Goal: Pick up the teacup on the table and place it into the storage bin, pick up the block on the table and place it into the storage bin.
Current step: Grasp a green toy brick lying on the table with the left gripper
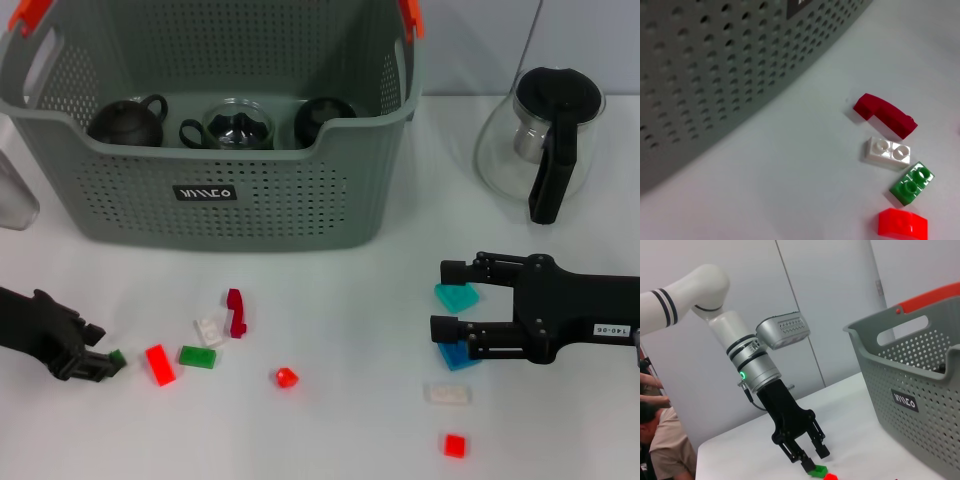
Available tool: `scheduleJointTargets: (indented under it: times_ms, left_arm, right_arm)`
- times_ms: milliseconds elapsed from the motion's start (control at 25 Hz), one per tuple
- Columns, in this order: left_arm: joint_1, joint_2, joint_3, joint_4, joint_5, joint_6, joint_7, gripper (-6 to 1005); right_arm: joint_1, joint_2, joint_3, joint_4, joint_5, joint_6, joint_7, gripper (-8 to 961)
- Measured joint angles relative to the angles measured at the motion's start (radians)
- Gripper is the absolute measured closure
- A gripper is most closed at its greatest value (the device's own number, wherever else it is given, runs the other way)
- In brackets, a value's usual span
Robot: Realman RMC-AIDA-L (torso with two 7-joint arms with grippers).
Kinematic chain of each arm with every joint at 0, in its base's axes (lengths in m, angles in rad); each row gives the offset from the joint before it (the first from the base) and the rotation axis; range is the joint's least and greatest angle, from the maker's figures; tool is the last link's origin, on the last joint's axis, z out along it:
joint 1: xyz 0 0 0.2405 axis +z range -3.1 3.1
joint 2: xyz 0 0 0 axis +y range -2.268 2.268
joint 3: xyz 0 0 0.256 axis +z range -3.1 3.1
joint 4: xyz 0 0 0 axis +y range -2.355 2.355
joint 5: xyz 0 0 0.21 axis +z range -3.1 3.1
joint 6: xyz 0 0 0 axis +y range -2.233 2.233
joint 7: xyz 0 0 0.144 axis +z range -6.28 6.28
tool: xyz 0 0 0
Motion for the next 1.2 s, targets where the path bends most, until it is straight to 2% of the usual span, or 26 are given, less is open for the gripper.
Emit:
scheduleJointTargets:
  times_ms: [280,520,1200]
  left_arm:
    - [0.051,-0.022,0.046,0.074,-0.016,-0.006,0.033,510]
    - [0.071,-0.026,0.066,0.071,-0.030,-0.040,0.055,510]
    - [0.071,-0.026,0.076,0.052,-0.027,-0.069,0.053,509]
  right_arm:
    - [0.001,0.000,0.000,0.000,0.000,0.000,0.000,117]
    - [0.002,-0.001,0.000,0.000,0.000,0.000,0.000,117]
    - [0.001,0.000,0.000,0.000,0.000,-0.001,0.000,117]
